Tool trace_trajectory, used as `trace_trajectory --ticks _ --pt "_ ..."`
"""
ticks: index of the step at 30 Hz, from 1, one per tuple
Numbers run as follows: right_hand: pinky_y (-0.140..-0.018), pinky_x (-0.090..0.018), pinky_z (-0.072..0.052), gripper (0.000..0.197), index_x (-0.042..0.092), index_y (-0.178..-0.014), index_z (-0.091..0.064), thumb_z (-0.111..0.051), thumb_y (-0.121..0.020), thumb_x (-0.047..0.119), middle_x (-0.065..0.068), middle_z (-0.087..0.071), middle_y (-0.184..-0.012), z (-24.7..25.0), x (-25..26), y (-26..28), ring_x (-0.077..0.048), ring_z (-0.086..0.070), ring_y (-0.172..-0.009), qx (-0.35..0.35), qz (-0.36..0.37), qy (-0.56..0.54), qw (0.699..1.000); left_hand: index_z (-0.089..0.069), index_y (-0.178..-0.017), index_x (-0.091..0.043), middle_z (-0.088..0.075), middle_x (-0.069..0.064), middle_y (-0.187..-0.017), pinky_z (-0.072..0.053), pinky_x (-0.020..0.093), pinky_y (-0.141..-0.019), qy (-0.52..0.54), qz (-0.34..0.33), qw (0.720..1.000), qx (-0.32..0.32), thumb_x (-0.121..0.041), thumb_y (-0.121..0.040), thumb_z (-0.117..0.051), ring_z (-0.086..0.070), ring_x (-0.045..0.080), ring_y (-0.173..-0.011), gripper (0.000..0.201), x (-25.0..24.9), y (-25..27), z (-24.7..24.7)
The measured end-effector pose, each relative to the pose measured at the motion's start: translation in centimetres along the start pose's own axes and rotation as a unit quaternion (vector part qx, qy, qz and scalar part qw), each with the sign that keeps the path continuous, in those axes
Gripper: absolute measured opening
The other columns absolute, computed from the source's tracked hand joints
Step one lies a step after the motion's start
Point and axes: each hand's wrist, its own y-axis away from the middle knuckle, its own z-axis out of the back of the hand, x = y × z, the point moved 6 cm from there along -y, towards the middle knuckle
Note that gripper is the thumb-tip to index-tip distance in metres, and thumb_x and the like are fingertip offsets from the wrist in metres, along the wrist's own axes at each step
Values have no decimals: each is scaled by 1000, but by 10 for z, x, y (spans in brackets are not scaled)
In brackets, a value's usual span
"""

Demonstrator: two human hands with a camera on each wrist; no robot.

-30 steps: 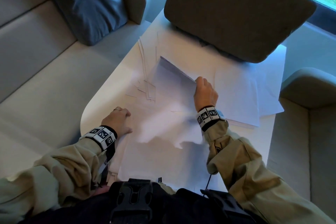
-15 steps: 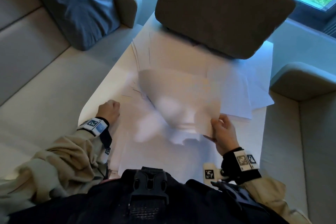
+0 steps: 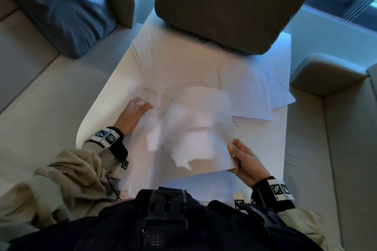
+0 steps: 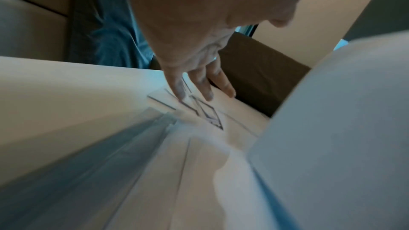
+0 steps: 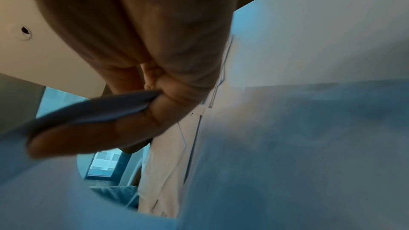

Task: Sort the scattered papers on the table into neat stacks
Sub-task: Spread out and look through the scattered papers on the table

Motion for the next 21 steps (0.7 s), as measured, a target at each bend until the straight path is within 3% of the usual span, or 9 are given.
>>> trace_trajectory --ticks 3,5,7,9,11,14,17,19,21 --pt "-48 -29 -53 15 13 -93 -58 -45 -96 5 -6 -65 -81 16 -10 1 -14 -64 -65 -41 -33 64 997 -40 -136 -17 -57 -1 -122 -36 31 -102 -45 -6 998 42 -75 -54 -57 -51 18 -120 101 1 1 -7" --pt "-50 -28 -52 16 11 -86 -56 -46 -94 1 -9 -63 -78 32 -18 0 -14 -63 -57 -73 -60 184 978 -46 -134 -20 -54 -2 -127 -38 31 -101 -137 2 988 74 -68 -63 -60 -51 18 -119 86 9 7 -13" --pt "-55 -33 -55 9 8 -86 -55 -49 -92 4 -12 -64 -82 51 -29 0 -19 -65 -61 -80 -106 334 933 -45 -137 -20 -49 2 -137 -36 34 -104 -238 -17 967 86 -56 -75 -65 -46 21 -124 74 14 11 -20" --pt "-59 -36 -59 9 7 -84 -51 -53 -92 11 -13 -65 -83 66 -39 -2 -22 -67 -64 -72 -152 445 880 -45 -137 -18 -46 6 -137 -33 34 -107 -304 -44 948 80 -44 -76 -72 -43 24 -126 72 15 13 -25" --pt "-60 -35 -59 20 8 -79 -49 -57 -91 22 -13 -67 -82 76 -41 -6 -24 -69 -68 -76 -165 537 824 -50 -131 -20 -49 5 -128 -35 34 -105 -347 -45 934 75 -37 -72 -76 -43 24 -122 67 16 12 -27" --pt "-60 -31 -56 29 10 -76 -53 -58 -90 35 -9 -67 -79 79 -26 -14 -23 -68 -71 -110 -128 641 749 -61 -111 -29 -52 -3 -105 -40 34 -97 -417 -66 902 88 -37 -72 -73 -47 21 -113 42 11 11 -28" --pt "-54 -23 -50 39 10 -67 -57 -54 -92 40 -2 -63 -57 74 -19 -24 -13 -64 -51 -92 -142 676 718 -63 -97 -30 -49 -6 -105 -39 33 -95 -467 -65 876 104 -37 -76 -69 -45 18 -113 23 4 8 -27" --pt "-65 -26 -55 43 12 -63 -56 -52 -90 45 0 -62 -54 73 -20 -31 -15 -67 -58 -73 -165 700 691 -64 -96 -32 -50 -5 -114 -39 34 -97 -495 -65 858 117 -39 -76 -65 -46 17 -114 21 -3 4 -29" --pt "-76 -31 -57 42 14 -66 -54 -53 -88 50 -2 -68 -67 78 -18 -36 -19 -70 -70 -83 -180 720 665 -63 -98 -32 -51 -4 -118 -40 35 -98 -508 -73 848 128 -39 -77 -58 -50 17 -113 23 -13 -3 -35"
